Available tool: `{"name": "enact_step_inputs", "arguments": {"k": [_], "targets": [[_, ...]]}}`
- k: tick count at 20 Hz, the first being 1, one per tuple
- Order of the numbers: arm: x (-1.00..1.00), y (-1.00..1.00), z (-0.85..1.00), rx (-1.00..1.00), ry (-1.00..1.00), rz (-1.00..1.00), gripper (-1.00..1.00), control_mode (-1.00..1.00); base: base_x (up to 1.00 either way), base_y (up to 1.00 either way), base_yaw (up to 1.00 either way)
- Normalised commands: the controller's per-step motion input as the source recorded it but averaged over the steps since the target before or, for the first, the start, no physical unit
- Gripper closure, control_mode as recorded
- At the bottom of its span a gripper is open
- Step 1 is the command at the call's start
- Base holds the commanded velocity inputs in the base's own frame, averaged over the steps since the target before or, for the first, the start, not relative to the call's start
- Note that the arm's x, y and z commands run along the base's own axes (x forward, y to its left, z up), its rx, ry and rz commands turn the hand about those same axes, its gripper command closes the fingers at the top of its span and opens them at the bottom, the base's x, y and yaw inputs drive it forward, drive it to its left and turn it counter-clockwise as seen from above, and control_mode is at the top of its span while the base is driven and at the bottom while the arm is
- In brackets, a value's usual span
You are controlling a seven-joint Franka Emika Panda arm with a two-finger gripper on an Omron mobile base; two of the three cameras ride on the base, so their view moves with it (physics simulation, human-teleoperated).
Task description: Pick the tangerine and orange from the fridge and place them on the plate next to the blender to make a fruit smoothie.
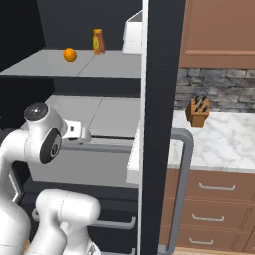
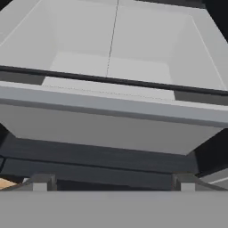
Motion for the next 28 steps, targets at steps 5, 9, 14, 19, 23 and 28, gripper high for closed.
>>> {"name": "enact_step_inputs", "arguments": {"k": [5,9,14,19,23,28], "targets": [[0.22,0.73,1.00,-0.02,-0.10,0.00,-1.00,-1.00,0.00,0.00,0.00],[0.06,0.46,1.00,0.00,-0.05,0.00,-1.00,-1.00,0.00,0.00,0.00],[0.00,0.27,1.00,0.01,-0.19,0.00,-1.00,-1.00,0.00,0.00,0.00],[0.26,0.01,0.96,0.03,-0.03,0.00,-1.00,-1.00,0.00,0.00,0.00],[0.93,0.00,0.14,0.06,0.01,0.01,-1.00,-1.00,0.00,0.00,0.00],[0.99,0.09,0.00,0.03,0.00,0.00,-1.00,-1.00,0.00,0.00,0.00]]}}
